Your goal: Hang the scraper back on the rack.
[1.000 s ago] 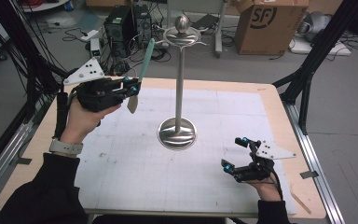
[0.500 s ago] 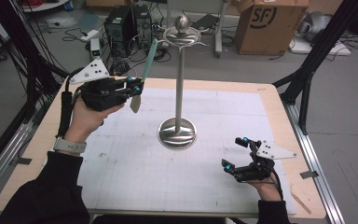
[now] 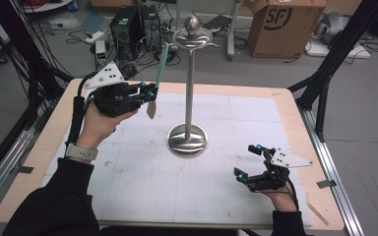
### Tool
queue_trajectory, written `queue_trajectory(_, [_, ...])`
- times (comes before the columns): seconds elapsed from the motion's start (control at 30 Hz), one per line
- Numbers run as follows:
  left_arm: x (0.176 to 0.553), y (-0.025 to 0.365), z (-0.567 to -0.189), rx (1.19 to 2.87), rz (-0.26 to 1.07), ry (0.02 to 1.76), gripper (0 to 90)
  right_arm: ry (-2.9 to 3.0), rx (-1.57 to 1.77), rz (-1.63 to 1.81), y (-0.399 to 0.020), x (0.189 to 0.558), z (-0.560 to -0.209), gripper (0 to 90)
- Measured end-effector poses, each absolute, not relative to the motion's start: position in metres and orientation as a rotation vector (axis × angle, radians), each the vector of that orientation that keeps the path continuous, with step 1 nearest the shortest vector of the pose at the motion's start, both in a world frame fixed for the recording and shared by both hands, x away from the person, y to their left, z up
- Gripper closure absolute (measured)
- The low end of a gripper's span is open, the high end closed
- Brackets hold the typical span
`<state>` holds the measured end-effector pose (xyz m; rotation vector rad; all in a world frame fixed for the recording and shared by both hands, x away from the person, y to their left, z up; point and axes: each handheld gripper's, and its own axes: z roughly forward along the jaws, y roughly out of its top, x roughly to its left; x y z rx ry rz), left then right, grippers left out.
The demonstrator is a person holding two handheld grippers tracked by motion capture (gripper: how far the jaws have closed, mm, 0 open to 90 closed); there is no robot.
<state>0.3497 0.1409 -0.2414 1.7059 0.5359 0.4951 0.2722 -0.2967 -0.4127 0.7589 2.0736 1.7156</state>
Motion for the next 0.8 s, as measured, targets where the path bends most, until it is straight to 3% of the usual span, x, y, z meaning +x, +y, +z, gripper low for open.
queue_trajectory(0.47, [0.356,0.131,-0.245,1.697,0.493,0.539,78.9,2.070,0.757,1.718,-0.298,0.272,-0.412,1.4])
queue_trajectory(0.6, [0.349,0.136,-0.245,1.654,0.512,0.498,64.9,2.066,0.756,1.723,-0.299,0.272,-0.412,1.4])
queue_trajectory(0.8, [0.337,0.148,-0.257,1.662,0.515,0.459,55.6,2.072,0.758,1.715,-0.297,0.272,-0.413,1.4])
